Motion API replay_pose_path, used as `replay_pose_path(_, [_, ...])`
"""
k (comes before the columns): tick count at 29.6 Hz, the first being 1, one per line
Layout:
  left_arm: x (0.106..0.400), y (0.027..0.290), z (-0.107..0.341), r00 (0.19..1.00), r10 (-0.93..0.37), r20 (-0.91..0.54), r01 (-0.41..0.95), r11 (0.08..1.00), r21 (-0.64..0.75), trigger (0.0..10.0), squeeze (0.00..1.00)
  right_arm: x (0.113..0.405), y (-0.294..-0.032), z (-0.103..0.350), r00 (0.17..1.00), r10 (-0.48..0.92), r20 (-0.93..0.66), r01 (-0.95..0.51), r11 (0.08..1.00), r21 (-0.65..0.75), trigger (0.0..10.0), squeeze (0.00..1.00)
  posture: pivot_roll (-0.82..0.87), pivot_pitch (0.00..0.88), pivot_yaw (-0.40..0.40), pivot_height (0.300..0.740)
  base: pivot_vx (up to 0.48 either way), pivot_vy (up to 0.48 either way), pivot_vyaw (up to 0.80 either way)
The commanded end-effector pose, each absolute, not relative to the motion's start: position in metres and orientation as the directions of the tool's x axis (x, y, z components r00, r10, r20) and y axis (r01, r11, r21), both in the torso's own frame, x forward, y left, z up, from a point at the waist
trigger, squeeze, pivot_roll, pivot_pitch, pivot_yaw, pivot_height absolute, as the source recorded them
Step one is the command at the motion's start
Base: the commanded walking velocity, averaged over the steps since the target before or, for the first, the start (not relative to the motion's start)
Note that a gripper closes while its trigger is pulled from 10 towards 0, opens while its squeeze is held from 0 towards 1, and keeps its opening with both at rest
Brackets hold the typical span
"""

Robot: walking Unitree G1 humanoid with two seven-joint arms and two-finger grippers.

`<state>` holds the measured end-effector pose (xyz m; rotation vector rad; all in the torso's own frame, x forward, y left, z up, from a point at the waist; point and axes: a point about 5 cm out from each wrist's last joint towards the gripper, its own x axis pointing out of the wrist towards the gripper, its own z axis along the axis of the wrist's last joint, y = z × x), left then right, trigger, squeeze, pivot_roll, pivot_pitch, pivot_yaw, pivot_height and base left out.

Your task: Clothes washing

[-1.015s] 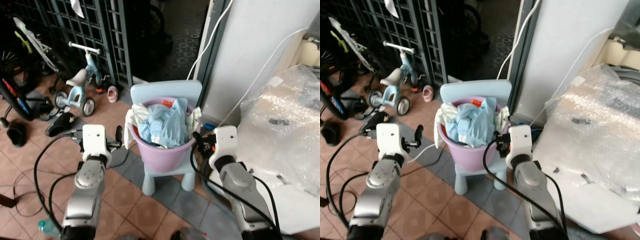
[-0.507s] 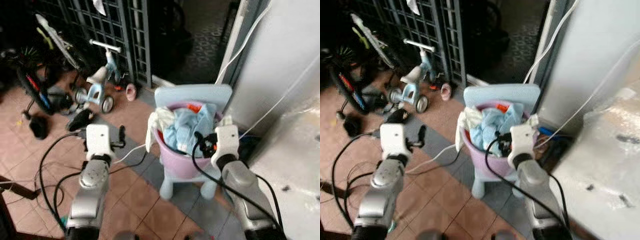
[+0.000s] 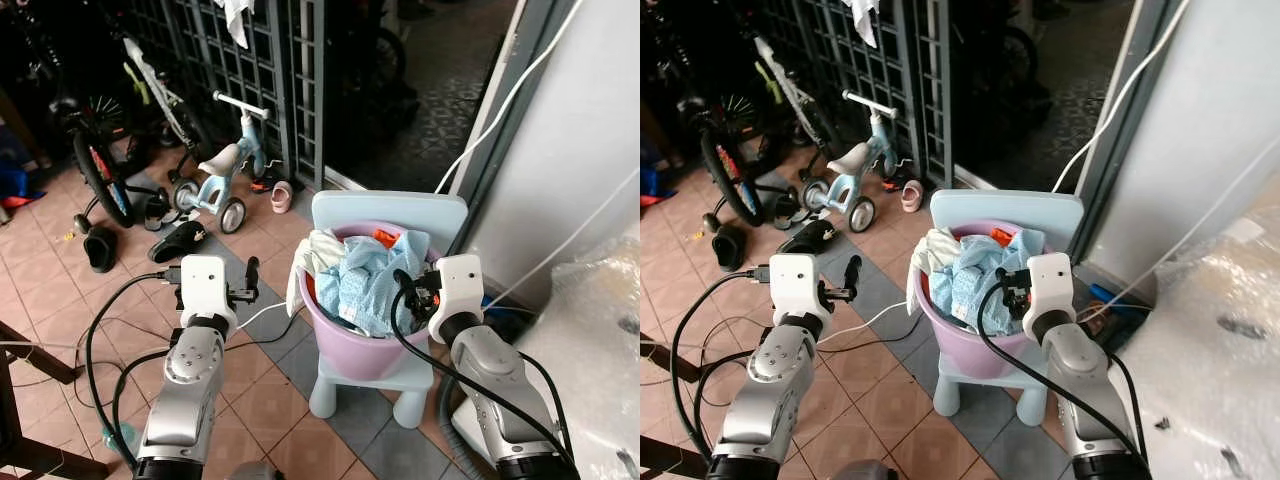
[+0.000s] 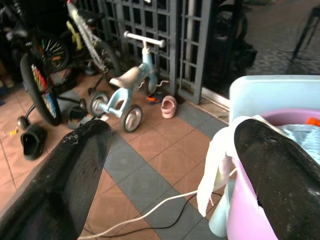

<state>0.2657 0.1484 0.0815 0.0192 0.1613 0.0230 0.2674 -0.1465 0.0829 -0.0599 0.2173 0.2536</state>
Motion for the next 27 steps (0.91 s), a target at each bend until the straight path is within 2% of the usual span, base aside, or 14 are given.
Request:
replay_pose_path(1, [0.267,0.152,0.082,0.985,0.045,-0.165,-0.042,0.999,0.021,10.0,0.0,0.269,-0.14,0.084,0.933,0.282,-0.225,-0.297,0.954,-0.038,10.0,0.0,-0.05,0.016,0.011,0.74,0.412,0.244,0.0])
replay_pose_path(8, [0.266,0.152,0.083,0.988,0.042,-0.151,-0.041,0.999,0.011,10.0,0.0,0.266,-0.137,0.081,0.919,0.307,-0.245,-0.326,0.944,-0.041,10.0,0.0,-0.06,0.02,0.012,0.74,0.353,0.311,0.0])
replay_pose_path(14, [0.266,0.151,0.083,0.987,0.039,-0.155,-0.037,0.999,0.02,10.0,0.0,0.266,-0.138,0.076,0.91,0.306,-0.28,-0.335,0.94,-0.06,10.0,0.0,-0.05,0.023,0.013,0.74,0.0,0.0,0.0])
replay_pose_path(21, [0.259,0.15,0.079,0.978,0.023,-0.206,-0.018,0.999,0.028,10.0,0.0,0.261,-0.145,0.054,0.865,0.265,-0.426,-0.337,0.936,-0.102,10.0,0.0,-0.04,0.04,0.009,0.74,0.0,0.0,0.0])
replay_pose_path(24, [0.244,0.155,0.064,0.953,0.002,-0.303,0.043,0.989,0.143,10.0,0.0,0.255,-0.152,0.036,0.811,0.219,-0.542,-0.303,0.951,-0.068,10.0,0.0,-0.01,0.046,0.002,0.74,0.0,0.0,0.0])
replay_pose_path(27, [0.234,0.16,0.062,0.949,-0.005,-0.315,0.054,0.988,0.147,10.0,0.0,0.255,-0.149,0.031,0.792,0.234,-0.564,-0.313,0.949,-0.045,10.0,0.0,0.01,0.052,-0.003,0.74,0.0,0.0,0.0])
